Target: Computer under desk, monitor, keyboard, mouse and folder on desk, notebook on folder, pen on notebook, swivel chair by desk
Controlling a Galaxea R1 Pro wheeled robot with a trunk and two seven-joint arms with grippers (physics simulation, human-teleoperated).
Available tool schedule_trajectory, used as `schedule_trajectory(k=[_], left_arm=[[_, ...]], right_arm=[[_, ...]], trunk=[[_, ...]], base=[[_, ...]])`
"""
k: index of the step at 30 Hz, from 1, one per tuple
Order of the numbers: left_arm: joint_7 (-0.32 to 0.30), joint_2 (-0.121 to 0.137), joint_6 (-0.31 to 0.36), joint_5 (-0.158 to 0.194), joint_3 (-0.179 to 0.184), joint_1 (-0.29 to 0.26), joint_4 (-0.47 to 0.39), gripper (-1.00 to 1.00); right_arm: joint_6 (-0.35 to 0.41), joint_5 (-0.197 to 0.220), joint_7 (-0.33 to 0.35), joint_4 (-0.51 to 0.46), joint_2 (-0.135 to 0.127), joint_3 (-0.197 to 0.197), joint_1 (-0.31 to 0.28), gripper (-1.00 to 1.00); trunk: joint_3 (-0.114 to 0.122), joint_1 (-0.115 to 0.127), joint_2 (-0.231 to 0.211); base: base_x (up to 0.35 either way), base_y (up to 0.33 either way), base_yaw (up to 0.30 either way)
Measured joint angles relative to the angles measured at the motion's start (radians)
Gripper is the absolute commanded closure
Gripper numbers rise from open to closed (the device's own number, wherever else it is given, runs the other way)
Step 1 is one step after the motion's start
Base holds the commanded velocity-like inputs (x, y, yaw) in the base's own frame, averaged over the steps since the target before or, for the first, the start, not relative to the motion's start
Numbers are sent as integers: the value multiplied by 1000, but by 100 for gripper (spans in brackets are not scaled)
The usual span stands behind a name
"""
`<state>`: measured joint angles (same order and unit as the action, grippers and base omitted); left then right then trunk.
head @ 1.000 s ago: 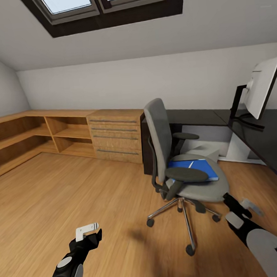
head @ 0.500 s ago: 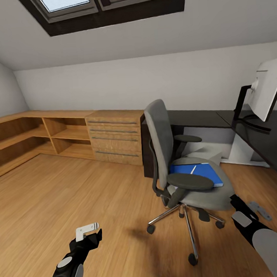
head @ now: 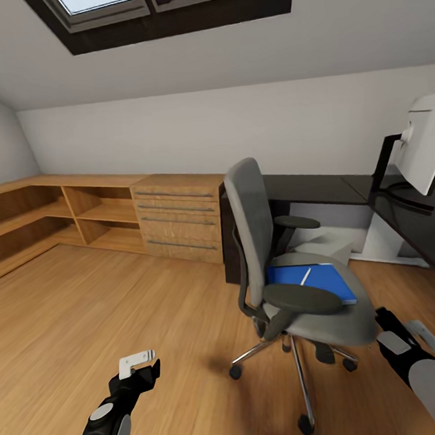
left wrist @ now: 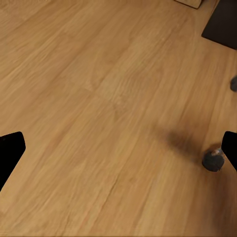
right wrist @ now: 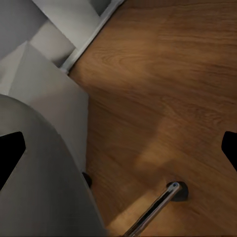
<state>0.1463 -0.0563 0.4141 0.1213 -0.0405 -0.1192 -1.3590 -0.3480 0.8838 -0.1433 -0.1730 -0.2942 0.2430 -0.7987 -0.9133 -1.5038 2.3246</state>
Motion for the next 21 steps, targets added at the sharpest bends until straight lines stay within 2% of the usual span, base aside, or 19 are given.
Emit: schedule_trajectory(k=[2, 6, 9, 12, 17, 21], left_arm=[[0, 0, 0, 0, 0, 0, 0, -100], [0, 0, 0, 0, 1, 0, 0, -100], [0, 0, 0, 0, 1, 0, 0, -100], [0, 0, 0, 0, 1, 0, 0, -100], [0, 0, 0, -1, 1, 0, 0, -100], [0, 0, 0, -1, 2, 0, 0, -100]], right_arm=[[15, 3, 1, 0, -4, 0, 0, -100], [111, 27, 4, -1, -36, 0, 0, -100], [141, 64, 8, -1, -48, -1, 0, -100], [167, 81, 25, -1, -53, -1, 0, -100], [200, 89, 56, -1, -59, -1, 0, -100], [213, 97, 70, 0, -75, -1, 0, -100]], trunk=[[0, 0, 0], [0, 0, 0], [0, 0, 0], [0, 0, 0], [0, 0, 0], [0, 0, 0]], base=[[204, 0, 0], [196, 0, 0], [274, 0, 0], [182, 0, 0], [95, 0, 0], [270, 0, 0]])
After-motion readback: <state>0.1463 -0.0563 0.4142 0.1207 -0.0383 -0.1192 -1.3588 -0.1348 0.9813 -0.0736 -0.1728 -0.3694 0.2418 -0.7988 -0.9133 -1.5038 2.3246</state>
